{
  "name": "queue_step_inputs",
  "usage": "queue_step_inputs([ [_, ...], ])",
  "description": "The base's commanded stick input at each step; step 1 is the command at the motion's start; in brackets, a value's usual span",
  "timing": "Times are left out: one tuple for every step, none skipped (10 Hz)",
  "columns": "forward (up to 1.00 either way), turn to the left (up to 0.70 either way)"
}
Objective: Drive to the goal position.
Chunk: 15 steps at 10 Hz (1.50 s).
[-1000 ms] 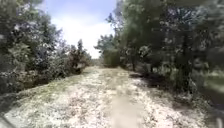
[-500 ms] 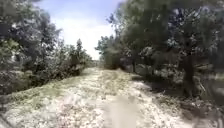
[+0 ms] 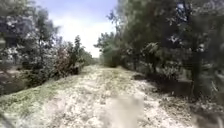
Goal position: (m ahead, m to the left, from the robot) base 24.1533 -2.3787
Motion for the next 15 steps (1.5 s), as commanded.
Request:
queue_step_inputs([
  [0.50, 0.00],
  [0.50, 0.00],
  [0.50, 0.00],
  [0.50, 0.00],
  [0.50, 0.18],
  [0.50, 0.22],
  [0.50, 0.00],
  [0.50, 0.00],
  [0.50, 0.00],
  [0.50, 0.00],
  [0.50, 0.00],
  [0.50, 0.00],
  [0.50, 0.00],
  [0.50, 0.00],
  [0.50, 0.00],
])
